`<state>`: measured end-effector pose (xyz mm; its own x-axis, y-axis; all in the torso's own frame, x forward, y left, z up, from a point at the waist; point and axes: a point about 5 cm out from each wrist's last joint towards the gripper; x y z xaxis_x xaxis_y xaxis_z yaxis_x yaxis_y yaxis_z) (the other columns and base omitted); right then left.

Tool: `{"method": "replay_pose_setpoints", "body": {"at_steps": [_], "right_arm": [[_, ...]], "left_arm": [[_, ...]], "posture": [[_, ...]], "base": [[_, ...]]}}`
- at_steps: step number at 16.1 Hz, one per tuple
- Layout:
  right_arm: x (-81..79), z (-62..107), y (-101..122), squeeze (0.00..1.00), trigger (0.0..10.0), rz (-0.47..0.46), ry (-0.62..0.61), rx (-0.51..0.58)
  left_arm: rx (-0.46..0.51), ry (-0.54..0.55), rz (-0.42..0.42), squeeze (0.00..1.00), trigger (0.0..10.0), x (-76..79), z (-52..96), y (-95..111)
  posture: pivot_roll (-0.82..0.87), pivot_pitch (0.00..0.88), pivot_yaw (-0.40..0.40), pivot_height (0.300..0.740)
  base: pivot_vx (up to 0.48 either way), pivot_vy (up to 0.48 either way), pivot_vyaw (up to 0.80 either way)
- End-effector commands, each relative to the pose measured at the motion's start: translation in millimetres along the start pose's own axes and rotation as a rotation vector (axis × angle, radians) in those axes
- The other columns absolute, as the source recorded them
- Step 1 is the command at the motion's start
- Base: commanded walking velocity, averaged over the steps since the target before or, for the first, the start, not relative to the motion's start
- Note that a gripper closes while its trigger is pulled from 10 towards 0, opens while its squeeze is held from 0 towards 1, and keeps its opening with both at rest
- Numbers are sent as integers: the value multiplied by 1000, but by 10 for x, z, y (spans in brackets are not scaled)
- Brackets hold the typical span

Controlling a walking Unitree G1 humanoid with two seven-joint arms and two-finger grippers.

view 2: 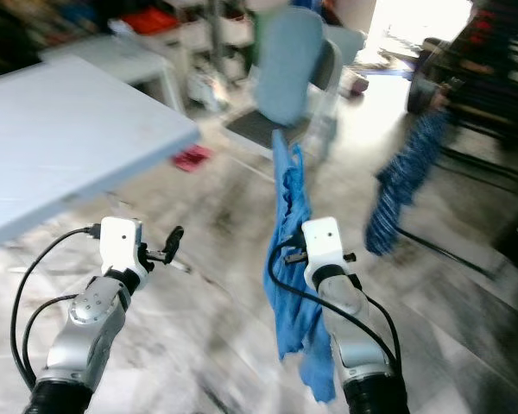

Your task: Hang hanger

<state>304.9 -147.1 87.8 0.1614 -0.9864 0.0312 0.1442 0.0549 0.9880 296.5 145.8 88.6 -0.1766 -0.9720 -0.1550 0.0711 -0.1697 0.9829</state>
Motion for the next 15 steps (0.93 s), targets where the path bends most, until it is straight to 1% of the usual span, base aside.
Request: {"method": "replay_pose_setpoints", "body": {"at_steps": [1, 3, 6, 7, 8, 10, 12, 13, 15], "right_arm": [[-40, -22, 94, 0, 10000, 9, 30, 42], [-56, -28, 108, 0, 10000, 15, 43, 48], [-66, -8, 127, 0, 10000, -1, 63, 67], [-66, 30, 143, 0, 10000, -52, 77, 86], [-43, 62, 167, 0, 10000, -61, 84, 106], [-17, 56, 167, 0, 10000, -56, 84, 107], [31, -3, 202, 0, 10000, -19, 87, 116], [67, -29, 234, 0, 10000, -15, 69, 121], [114, -42, 272, 0, 10000, -9, 46, 130]], "left_arm": [[-4, 6, 1, 0, 10000, 6, 12, -8], [-9, 5, 1, 0, 10000, 40, 24, -27], [-10, 15, -10, 0, 10000, 63, 34, -31], [-12, 38, -30, 0, 10000, 28, 75, -35], [-22, 51, -10, 0, 10000, -42, 152, -60], [-33, 89, -18, 0, 10000, -122, 236, -98], [-46, 149, -47, 0, 10000, -223, 372, -148], [-50, 163, -55, 0, 10000, -250, 398, -158], [-45, 156, -74, 0, 10000, -265, 378, -146]], "posture": [[-110, 0, 11, 740], [-112, 0, 9, 740], [-106, 0, -1, 740], [-79, 0, -21, 740], [-61, 0, -39, 740], [-15, 0, -80, 740], [12, 0, -106, 740], [15, 0, -118, 740], [11, 0, -129, 740]], "base": [[0, 0, 800], [0, 0, 800], [0, 0, 800], [0, 0, 0], [0, 0, 0], [0, 0, 0], [0, 0, 0], [0, 0, 0], [0, 0, 0]]}}
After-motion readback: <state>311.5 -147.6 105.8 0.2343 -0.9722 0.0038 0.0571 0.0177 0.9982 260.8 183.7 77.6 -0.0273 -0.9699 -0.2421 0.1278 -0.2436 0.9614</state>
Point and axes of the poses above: a point about 5 cm out from each wrist's last joint towards the gripper, its own z axis pointing back from the gripper into the wrist, its own y axis along the axis of the wrist's last joint, x = y × z, and after that the axes turned 9 degrees about -z, right-handed
